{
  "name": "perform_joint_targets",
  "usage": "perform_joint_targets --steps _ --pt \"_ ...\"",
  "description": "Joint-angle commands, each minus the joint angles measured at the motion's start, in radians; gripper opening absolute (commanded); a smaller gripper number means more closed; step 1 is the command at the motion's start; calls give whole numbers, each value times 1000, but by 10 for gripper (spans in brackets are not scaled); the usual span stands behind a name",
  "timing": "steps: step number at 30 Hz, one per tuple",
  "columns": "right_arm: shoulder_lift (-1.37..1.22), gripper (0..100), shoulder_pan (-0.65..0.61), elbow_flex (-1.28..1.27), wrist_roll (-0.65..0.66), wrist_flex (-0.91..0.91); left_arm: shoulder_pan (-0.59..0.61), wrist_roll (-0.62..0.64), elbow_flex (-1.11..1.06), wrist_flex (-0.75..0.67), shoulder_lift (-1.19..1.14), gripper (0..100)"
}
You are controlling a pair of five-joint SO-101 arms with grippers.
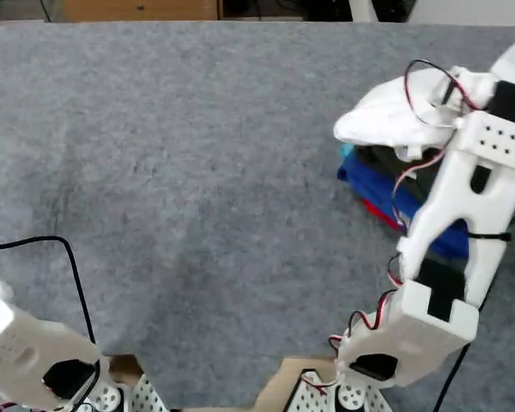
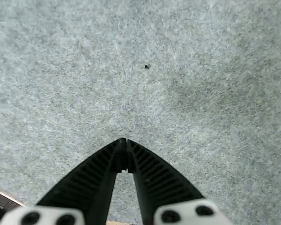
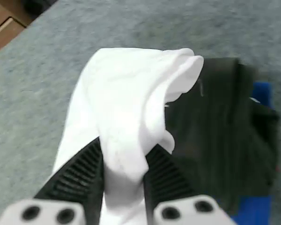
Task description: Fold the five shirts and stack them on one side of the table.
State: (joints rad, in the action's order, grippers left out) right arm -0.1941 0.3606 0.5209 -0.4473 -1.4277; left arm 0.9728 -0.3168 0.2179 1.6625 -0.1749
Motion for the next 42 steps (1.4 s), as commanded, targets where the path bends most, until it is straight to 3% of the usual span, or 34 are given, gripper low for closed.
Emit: perform_joint_targets --steps 1,10,18,21,28,34,38,42 --pt "94 4 41 59 31 -41 3 -5 6 -6 48 19" --pt "97 24 88 58 138 -64 3 -25 14 -6 53 19" --pt "97 311 119 59 192 -132 3 -37 14 -6 54 19" --pt "99 364 116 61 236 -186 3 -38 14 -6 54 19" --pt "128 302 111 197 227 -287 2 -40 15 -6 56 19" --pt "185 27 12 305 198 -339 -74 -40 117 54 58 19" --pt "240 43 -91 308 204 -351 -144 -37 221 100 88 19" --pt "331 41 -177 306 284 -354 -192 -40 143 100 294 19"
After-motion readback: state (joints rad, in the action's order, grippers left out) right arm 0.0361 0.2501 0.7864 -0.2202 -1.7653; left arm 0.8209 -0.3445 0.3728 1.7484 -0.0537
